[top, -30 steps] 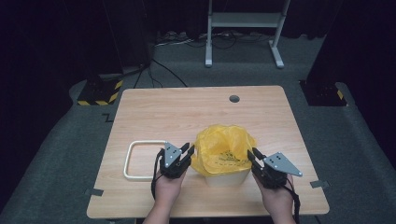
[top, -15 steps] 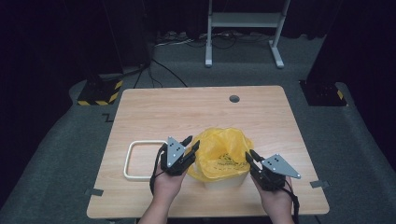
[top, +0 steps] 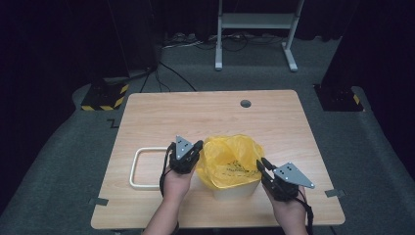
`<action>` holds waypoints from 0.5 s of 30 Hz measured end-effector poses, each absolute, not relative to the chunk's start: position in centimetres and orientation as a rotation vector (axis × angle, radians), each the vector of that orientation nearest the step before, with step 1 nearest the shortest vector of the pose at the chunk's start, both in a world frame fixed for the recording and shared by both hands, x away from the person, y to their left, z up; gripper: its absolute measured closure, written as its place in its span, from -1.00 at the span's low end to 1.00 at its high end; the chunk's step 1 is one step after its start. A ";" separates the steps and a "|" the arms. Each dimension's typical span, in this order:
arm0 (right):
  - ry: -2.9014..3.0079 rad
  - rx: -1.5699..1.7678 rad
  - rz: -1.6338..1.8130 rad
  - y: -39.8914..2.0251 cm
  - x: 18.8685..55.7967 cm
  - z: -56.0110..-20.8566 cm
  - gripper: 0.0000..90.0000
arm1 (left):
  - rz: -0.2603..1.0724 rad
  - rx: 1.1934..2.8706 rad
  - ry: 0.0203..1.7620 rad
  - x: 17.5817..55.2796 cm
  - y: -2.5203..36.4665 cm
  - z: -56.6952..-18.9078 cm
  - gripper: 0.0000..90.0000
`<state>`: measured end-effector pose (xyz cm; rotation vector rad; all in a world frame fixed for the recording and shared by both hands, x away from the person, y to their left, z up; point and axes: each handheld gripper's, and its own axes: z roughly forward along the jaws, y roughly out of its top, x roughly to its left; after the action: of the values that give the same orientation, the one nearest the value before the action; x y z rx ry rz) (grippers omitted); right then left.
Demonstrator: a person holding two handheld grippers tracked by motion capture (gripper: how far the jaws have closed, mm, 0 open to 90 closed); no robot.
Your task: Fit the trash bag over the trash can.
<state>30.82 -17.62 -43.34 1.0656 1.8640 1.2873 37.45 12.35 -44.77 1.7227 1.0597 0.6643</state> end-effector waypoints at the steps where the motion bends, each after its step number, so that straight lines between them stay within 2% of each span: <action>1: 1.864 1.065 1.288 -17.6 30.8 -43.3 0.72 | 0.665 1.738 1.061 37.5 12.2 -45.2 0.98; 9: 1.858 1.063 1.292 -17.6 30.8 -43.4 0.71 | 0.641 1.762 1.106 37.2 12.1 -47.0 0.92; 12: 1.861 1.067 1.288 -17.7 30.9 -43.3 0.64 | 0.660 1.706 1.121 36.4 12.6 -46.5 0.62; 15: 1.843 1.078 1.300 -18.0 30.8 -43.0 0.59 | 0.706 1.644 1.130 35.2 13.3 -45.7 0.45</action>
<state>30.78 -18.01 -43.02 1.0780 1.8434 1.3001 35.17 13.30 -45.70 1.6441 1.1301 0.7058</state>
